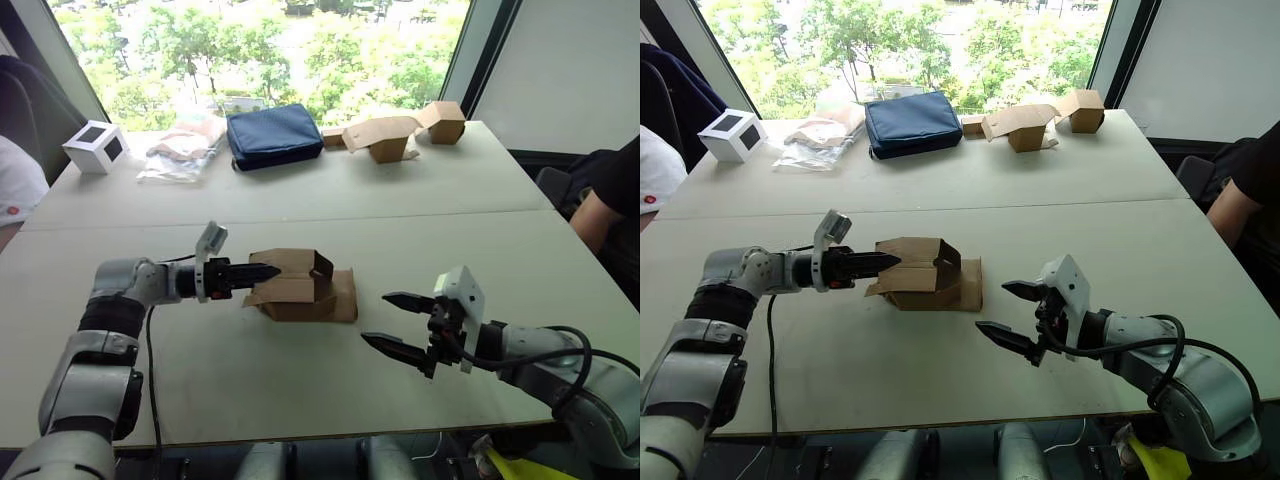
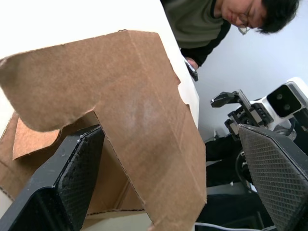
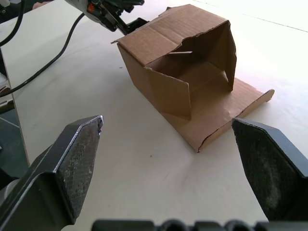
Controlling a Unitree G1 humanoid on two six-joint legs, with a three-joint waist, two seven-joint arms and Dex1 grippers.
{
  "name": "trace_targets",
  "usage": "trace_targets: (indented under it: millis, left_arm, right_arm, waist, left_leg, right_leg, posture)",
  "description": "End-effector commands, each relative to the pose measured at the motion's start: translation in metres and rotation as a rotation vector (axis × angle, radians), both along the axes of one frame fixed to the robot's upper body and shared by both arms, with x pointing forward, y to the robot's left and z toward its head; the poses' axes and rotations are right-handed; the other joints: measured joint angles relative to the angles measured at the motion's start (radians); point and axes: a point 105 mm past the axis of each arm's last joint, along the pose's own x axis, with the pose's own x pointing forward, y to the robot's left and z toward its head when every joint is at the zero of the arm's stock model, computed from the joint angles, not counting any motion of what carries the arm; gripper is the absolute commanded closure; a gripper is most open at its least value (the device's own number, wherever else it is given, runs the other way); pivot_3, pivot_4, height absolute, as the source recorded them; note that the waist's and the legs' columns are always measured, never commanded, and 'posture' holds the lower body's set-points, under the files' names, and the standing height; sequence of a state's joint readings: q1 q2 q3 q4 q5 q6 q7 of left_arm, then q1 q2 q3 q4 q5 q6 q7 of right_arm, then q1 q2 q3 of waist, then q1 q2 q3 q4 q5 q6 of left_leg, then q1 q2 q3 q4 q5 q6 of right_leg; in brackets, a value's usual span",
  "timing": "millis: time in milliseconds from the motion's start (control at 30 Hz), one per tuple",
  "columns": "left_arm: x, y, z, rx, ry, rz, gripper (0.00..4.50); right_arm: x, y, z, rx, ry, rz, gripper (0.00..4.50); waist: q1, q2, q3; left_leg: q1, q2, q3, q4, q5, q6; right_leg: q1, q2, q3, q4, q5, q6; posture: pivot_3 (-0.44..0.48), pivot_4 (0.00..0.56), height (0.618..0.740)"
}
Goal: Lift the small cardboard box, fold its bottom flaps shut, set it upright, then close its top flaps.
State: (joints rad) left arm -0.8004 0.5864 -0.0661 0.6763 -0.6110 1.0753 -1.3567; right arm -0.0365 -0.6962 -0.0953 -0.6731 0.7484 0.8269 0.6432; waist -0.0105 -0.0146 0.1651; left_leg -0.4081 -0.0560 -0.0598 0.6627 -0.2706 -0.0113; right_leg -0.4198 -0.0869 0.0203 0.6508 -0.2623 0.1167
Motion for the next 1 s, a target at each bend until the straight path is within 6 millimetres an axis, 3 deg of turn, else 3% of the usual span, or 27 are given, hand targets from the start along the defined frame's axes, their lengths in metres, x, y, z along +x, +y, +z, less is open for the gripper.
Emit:
trace_targets:
  millis: [33,100,400,600,733,833,1000]
  left_arm:
    - [0.003,-0.007,0.006,-0.01,-0.019,-0.039,0.26]
    - [0.002,-0.01,0.004,-0.011,-0.011,-0.057,0.8]
    - [0.001,-0.014,0.006,-0.034,-0.01,-0.077,4.42]
    - [0.001,-0.01,0.019,-0.038,-0.102,-0.083,4.42]
    - [0.007,-0.005,0.054,-0.064,-0.271,-0.059,4.42]
    - [0.009,-0.004,0.077,-0.068,-0.376,-0.05,4.5]
    - [0.008,-0.006,0.103,-0.022,-0.533,-0.069,4.5]
  right_arm:
    - [-0.004,0.003,0.006,0.004,-0.038,0.009,0.0]
    - [-0.004,0.003,0.005,0.005,-0.037,0.007,0.0]
    - [-0.004,0.003,0.006,0.023,-0.033,-0.001,0.0]
    - [0.005,0.002,0.019,0.111,-0.047,-0.037,0.0]
    - [0.028,-0.005,0.045,0.264,-0.111,-0.156,0.0]
    - [0.047,-0.011,0.066,0.38,-0.166,-0.248,0.7]
    - [0.078,0.001,0.102,0.532,-0.241,-0.315,2.46]
  waist:
    - [0.001,0.0,0.0]
    - [0.001,0.0,0.0]
    - [-0.001,0.0,0.0]
    - [0.0,0.0,0.0]
    - [-0.001,-0.001,0.0]
    - [-0.001,-0.001,0.0]
    - [-0.003,0.0,0.0]
  left_leg:
    - [0.0,0.0,0.0,0.0,0.0,0.0]
    - [0.0,0.0,0.0,0.001,0.0,0.0]
    - [0.0,0.0,0.0,0.001,0.0,0.001]
    - [0.0,0.0,0.0,0.001,0.0,0.001]
    - [0.0,0.001,-0.001,0.001,0.0,0.0]
    - [0.0,0.001,-0.001,0.001,0.0,0.0]
    - [0.0,0.0,0.0,0.001,0.0,0.0]
  right_leg:
    - [0.0,0.0,0.0,0.0,0.0,0.0]
    - [0.001,0.0,0.0,0.0,0.0,0.0]
    - [0.001,0.0,0.0,0.0,0.0,0.0]
    - [0.001,0.0,0.0,0.0,0.0,0.0]
    - [0.0,0.0,0.0,0.0,0.0,0.0]
    - [0.0,0.0,0.0,0.0,0.0,0.0]
    - [-0.001,-0.001,0.001,0.001,0.0,0.0]
  posture:
    - [0.0,0.15,0.74]
    - [0.0,0.15,0.74]
    - [0.0,0.15,0.74]
    - [0.0,0.15,0.74]
    - [0.0,0.15,0.74]
    - [0.0,0.15,0.74]
    - [0.0,0.15,0.74]
